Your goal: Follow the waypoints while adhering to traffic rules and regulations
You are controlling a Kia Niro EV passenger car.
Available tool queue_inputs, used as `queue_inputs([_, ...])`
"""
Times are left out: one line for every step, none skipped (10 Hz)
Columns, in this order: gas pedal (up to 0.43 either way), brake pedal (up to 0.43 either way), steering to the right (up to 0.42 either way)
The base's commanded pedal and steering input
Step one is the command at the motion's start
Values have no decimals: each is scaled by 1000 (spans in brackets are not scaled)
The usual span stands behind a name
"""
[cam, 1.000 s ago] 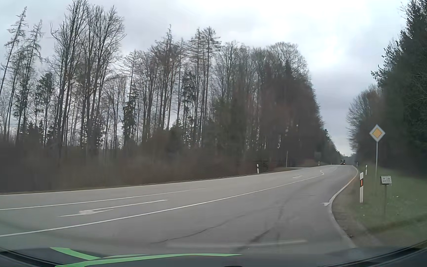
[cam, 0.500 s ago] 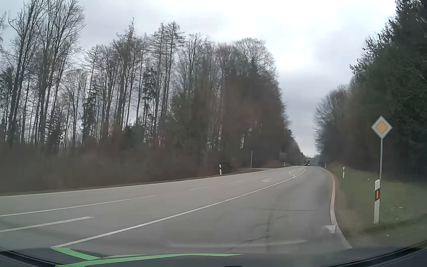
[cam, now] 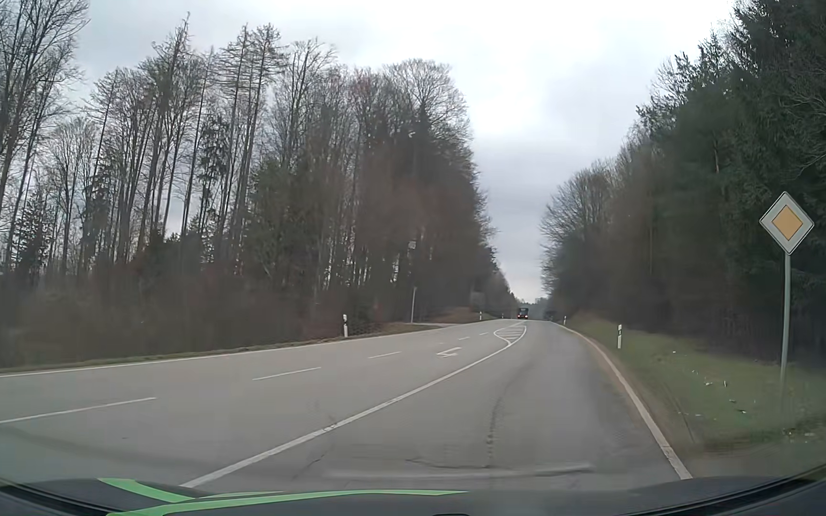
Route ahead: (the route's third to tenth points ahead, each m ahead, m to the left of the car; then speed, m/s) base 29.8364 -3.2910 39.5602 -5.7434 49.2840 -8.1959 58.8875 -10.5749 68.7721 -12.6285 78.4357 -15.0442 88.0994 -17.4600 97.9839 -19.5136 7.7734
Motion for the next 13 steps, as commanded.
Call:
queue_inputs([240, 0, 147])
queue_inputs([260, 0, 140])
queue_inputs([280, 0, 130])
queue_inputs([280, 0, 120])
queue_inputs([280, 0, 113])
queue_inputs([287, 0, 103])
queue_inputs([311, 0, 93])
queue_inputs([311, 0, 84])
queue_inputs([311, 0, 76])
queue_inputs([311, 0, 66])
queue_inputs([319, 0, 54])
queue_inputs([331, 0, 46])
queue_inputs([331, 0, 41])
